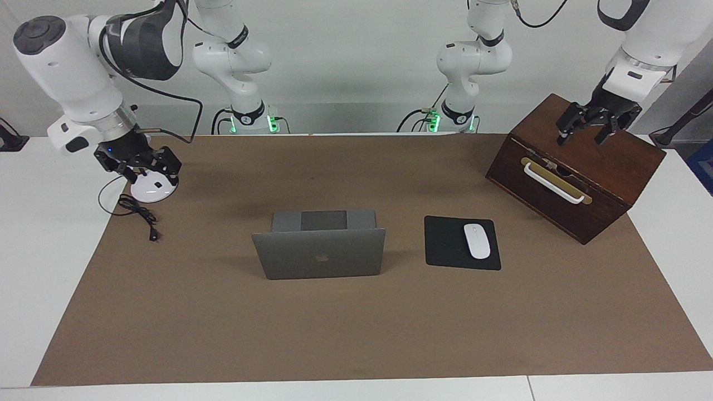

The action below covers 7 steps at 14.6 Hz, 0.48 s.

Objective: Close laptop with both arms

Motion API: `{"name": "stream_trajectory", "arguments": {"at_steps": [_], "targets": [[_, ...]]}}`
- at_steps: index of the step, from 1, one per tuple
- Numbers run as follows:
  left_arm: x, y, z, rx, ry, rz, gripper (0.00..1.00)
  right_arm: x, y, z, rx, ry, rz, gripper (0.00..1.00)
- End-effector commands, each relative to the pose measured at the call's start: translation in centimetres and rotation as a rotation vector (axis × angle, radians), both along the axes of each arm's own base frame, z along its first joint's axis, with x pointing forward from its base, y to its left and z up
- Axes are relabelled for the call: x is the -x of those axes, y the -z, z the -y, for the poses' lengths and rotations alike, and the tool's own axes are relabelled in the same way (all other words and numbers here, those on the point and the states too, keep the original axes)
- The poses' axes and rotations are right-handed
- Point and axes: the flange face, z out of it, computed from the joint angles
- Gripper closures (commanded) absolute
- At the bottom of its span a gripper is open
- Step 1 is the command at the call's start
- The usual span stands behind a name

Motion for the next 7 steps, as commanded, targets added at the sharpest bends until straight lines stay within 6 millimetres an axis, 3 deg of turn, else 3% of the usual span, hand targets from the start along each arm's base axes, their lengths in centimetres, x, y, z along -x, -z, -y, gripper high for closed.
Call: {"name": "stream_trajectory", "arguments": {"at_steps": [1,7], "targets": [[0.83,-0.16,-0.33,-0.013,0.006,-0.002,0.00,0.68,-0.35,0.17,-0.018,0.008,-0.003,0.00],[0.92,-0.06,-0.41,-0.012,0.001,-0.006,0.00,0.69,-0.35,0.25,-0.020,0.005,-0.002,0.00]]}}
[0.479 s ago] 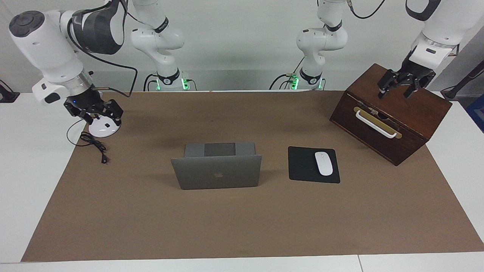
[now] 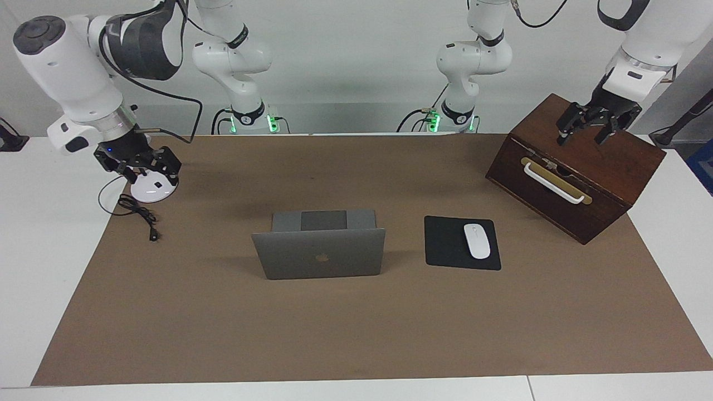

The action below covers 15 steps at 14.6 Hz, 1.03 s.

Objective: Close laptop with both arms

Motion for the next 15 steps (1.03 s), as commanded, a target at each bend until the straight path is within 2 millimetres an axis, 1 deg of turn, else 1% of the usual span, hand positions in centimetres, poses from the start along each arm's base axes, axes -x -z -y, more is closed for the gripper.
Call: {"name": "stream_trajectory", "arguments": {"at_steps": [1,5,8,10,15], "targets": [[1.0,-0.1,-0.4,-0.012,0.000,-0.006,0.00,0.7,-0.4,0.2,-0.020,0.004,-0.002,0.00],[1.1,0.1,-0.2,-0.013,0.005,-0.011,0.00,0.7,-0.4,0.2,-0.020,0.005,-0.002,0.00],[1.1,0.0,0.6,-0.014,0.020,-0.008,0.00,0.7,-0.3,0.1,-0.020,0.005,-0.005,0.00],[1.1,0.0,0.0,-0.014,0.009,-0.008,0.00,0.8,-0.6,0.1,-0.020,0.005,0.001,0.00],[1.1,0.0,-0.2,-0.014,-0.002,-0.008,0.00,0.8,-0.6,0.0,-0.020,0.002,0.002,0.00]]}}
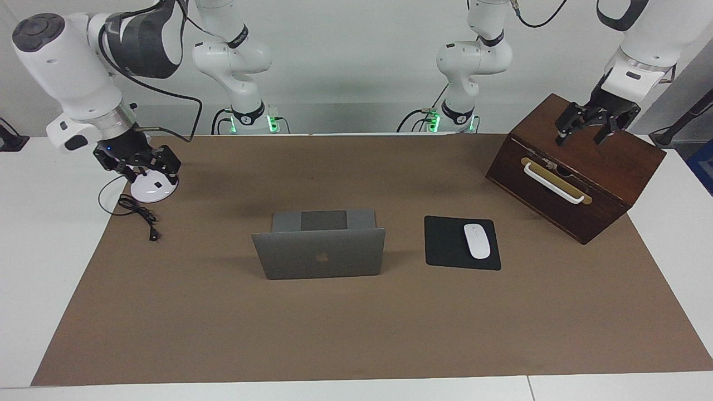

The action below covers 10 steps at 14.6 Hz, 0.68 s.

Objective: Close laptop with both arms

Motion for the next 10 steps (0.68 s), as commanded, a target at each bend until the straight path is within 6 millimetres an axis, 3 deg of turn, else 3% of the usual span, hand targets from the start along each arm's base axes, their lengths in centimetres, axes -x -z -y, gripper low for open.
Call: {"name": "stream_trajectory", "arguments": {"at_steps": [1,2,3,5,6,10], "targets": [[0.99,-0.08,-0.34,-0.014,-0.006,-0.001,0.00,0.62,-0.24,-0.01,-0.020,0.002,-0.004,0.00],[0.93,-0.13,-0.34,-0.014,-0.020,0.005,0.02,0.65,-0.32,-0.01,-0.020,0.002,-0.003,0.00],[0.86,-0.19,-0.27,-0.014,-0.039,0.010,0.22,0.65,-0.32,-0.01,-0.020,0.002,-0.003,0.00],[0.80,-0.25,-0.27,-0.013,-0.048,0.016,0.83,0.62,-0.24,-0.01,-0.020,0.002,-0.004,0.00],[0.69,-0.22,-0.28,-0.014,-0.048,0.021,1.00,0.65,-0.32,-0.01,-0.020,0.002,-0.003,0.00],[0.41,-0.37,-0.20,-0.012,-0.094,0.037,1.00,0.57,-0.28,-0.01,-0.019,0.002,0.000,0.00]]}}
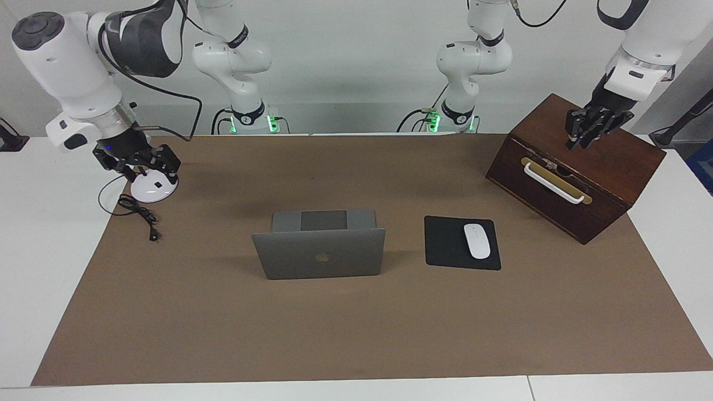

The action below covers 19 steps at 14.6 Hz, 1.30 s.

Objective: Close laptop with both arms

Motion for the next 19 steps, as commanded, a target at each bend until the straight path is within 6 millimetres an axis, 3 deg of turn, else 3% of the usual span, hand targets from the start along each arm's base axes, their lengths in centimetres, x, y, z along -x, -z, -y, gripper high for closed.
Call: {"name": "stream_trajectory", "arguments": {"at_steps": [1,10,14,19], "targets": [[0.4,-0.2,-0.1,-0.015,-0.042,0.029,1.00,0.5,-0.2,0.0,-0.019,0.002,-0.001,0.00],[-1.4,-1.0,0.6,0.022,-0.030,0.178,1.00,0.5,-0.2,0.0,-0.019,0.002,0.002,0.00],[-1.2,1.8,1.6,0.053,-0.022,0.239,1.00,0.5,-0.3,0.0,-0.018,0.002,0.007,0.00],[1.1,4.8,5.4,0.079,0.041,0.293,1.00,0.4,-0.3,0.1,-0.018,0.001,0.010,0.00]]}}
